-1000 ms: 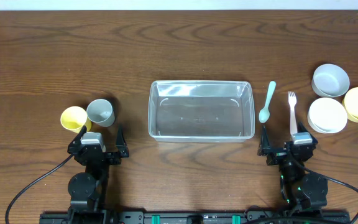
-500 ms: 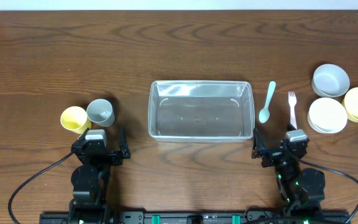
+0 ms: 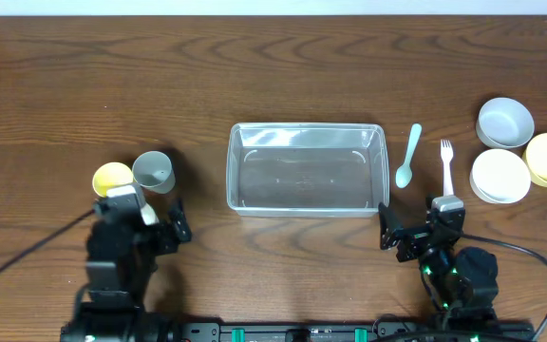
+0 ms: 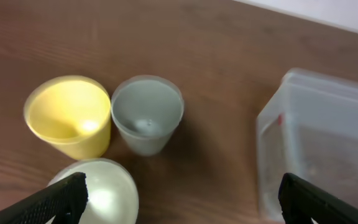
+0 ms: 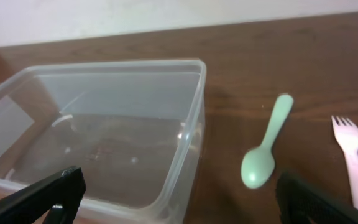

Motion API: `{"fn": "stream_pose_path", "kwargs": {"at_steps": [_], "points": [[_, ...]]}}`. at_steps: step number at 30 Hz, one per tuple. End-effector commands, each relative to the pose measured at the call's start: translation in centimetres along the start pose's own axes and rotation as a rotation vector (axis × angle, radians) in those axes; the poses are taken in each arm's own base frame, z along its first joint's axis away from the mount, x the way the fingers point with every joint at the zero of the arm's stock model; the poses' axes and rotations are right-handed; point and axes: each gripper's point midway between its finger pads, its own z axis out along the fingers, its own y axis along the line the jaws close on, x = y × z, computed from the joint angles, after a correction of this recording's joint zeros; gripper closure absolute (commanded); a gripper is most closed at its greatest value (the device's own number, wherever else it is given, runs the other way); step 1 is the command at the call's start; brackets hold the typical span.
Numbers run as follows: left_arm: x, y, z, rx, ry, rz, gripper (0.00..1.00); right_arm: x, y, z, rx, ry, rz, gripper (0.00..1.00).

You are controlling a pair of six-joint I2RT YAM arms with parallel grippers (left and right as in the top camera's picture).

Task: Pack container
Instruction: 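Move the left gripper over the cups and grasp the grey cup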

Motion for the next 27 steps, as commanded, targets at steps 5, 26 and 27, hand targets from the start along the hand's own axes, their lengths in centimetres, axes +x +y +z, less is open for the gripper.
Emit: {"fn": "stream_pose_path", "kwargs": {"at_steps": [5, 26, 27], "points": [[-4.9, -1.0, -2.0, -0.037, 0.096, -0.017, 0.02, -5.0, 0.3, -1.4, 0.063, 0.046, -0.016, 0.01], [-4.8, -2.6, 1.7, -0.071, 0.614, 0.066, 0.02, -7.0, -0.4, -1.4, 0.228, 0.703, 0.048, 0.01], [-4.6, -2.6, 2.6, -0.074, 0.626, 0.066, 0.02, -6.9, -0.5, -1.4, 0.229, 0.710, 0.049, 0.01]]}}
